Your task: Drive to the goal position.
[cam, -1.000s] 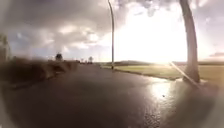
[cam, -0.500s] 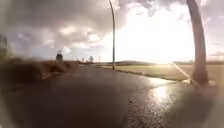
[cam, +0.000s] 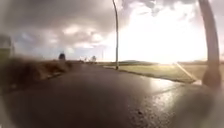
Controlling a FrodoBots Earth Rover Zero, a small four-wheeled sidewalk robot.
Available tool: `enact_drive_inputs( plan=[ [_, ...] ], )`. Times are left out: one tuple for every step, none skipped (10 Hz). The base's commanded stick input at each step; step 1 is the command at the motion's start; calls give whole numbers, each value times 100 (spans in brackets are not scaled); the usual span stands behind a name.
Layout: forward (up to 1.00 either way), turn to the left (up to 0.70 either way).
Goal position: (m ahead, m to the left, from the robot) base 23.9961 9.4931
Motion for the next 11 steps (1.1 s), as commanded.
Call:
enact_drive_inputs(
  plan=[
    [70, 14],
    [70, 14],
    [70, 11],
    [70, 1],
    [70, 0],
    [70, 0],
    [70, 0],
    [70, 0],
    [70, 0],
    [70, 0],
    [70, 0]
  ],
)
